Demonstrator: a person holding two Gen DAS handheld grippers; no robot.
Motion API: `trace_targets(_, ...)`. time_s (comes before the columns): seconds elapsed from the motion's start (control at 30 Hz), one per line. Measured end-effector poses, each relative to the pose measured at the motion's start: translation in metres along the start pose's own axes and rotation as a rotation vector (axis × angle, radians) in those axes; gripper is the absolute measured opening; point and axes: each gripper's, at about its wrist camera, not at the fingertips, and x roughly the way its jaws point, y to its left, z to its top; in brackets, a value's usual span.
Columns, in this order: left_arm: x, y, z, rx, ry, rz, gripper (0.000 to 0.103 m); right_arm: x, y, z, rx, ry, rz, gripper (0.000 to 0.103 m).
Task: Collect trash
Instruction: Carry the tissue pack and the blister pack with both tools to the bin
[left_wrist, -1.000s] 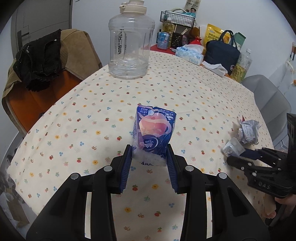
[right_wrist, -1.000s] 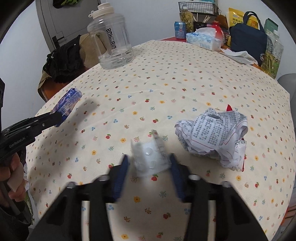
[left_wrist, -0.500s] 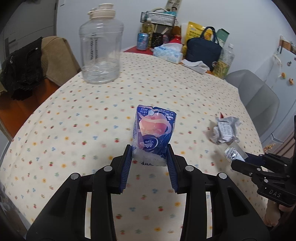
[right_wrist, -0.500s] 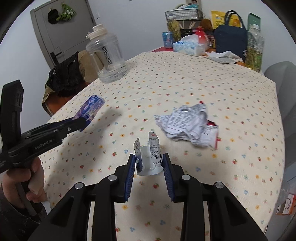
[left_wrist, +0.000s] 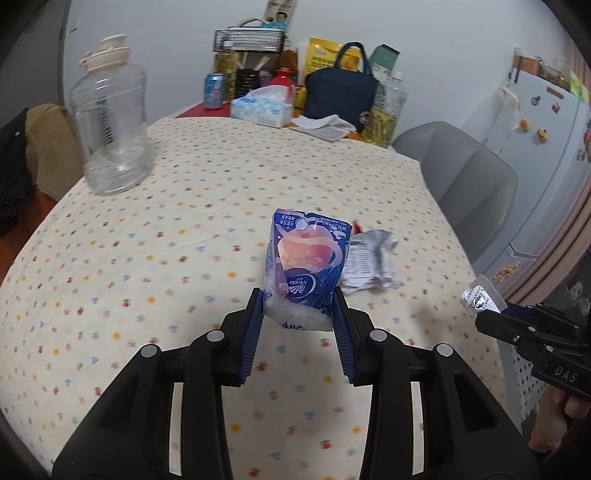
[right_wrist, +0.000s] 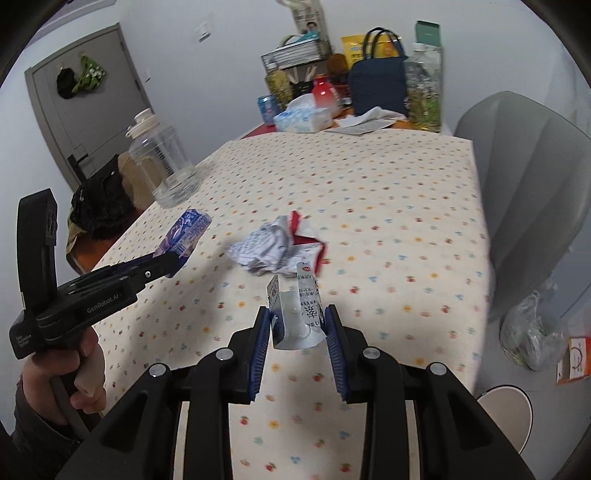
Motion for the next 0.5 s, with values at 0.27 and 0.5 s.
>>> trace_targets(0.27, 0.011, -0.052, 0.009, 0.077, 0.007, -0.085, 0.037, -0.032, -0.045, -0.009, 0.084, -0.042, -0.072, 0.031)
trace_targets(0.5, 0.021, -0.097, 0.014, 0.139, 0.016, -0.159, 0.037, -0.055, -0.077, -0.020, 0.147, -0.070, -0.137, 0.031)
